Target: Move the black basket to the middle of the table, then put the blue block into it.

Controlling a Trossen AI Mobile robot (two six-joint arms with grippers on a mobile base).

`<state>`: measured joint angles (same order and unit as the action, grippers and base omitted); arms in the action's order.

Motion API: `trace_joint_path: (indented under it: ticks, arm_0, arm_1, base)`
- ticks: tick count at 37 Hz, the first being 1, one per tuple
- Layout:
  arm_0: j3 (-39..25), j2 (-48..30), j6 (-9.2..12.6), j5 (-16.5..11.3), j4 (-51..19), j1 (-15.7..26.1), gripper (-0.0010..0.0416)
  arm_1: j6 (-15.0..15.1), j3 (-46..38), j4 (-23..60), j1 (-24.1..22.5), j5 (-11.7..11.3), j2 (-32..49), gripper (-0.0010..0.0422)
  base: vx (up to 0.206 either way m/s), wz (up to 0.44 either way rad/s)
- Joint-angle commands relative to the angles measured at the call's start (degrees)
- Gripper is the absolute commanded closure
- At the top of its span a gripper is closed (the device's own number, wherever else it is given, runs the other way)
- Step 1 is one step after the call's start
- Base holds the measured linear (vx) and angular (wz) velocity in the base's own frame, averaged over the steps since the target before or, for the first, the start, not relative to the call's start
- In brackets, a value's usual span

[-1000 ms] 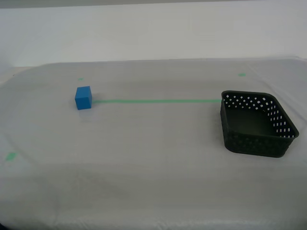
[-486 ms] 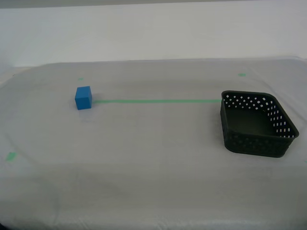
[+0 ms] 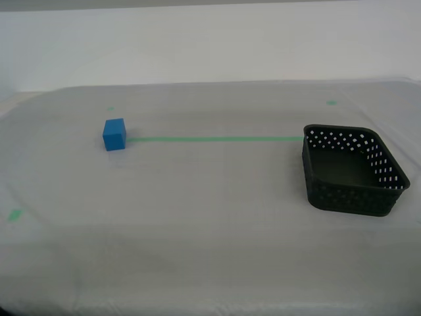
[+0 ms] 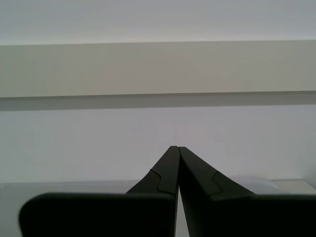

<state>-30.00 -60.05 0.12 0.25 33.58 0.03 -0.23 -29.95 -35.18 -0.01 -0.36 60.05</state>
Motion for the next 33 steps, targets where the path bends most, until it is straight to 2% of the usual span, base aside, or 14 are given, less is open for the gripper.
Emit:
trace_joint_path:
  ticks: [1,19,23,33]
  arm_0:
    - [-0.04,0.00,-0.13,-0.09,0.20,0.02,0.0406]
    - [-0.11,0.02,-0.13,-0.09,-2.21,0.02,0.0406]
    - [-1.64,0.02,-0.11,-0.09,-6.19,0.02,0.0406]
    - [-8.37,0.02,0.02,-0.09,-22.32,0.02,0.0406]
  arm_1:
    - [0.09,-0.02,-0.20,0.00,-0.04,-0.02,0.0412]
    - [0.09,-0.02,-0.20,-0.02,-0.04,-0.02,0.0412]
    - [0.09,-0.02,-0.20,-0.02,-0.04,-0.02,0.0412]
    - [0.09,-0.02,-0.20,0.00,-0.04,-0.02,0.0412]
  base:
    - [0.000,0.000]
    - [0.000,0.000]
    - [0.000,0.000]
    - [0.000,0.000]
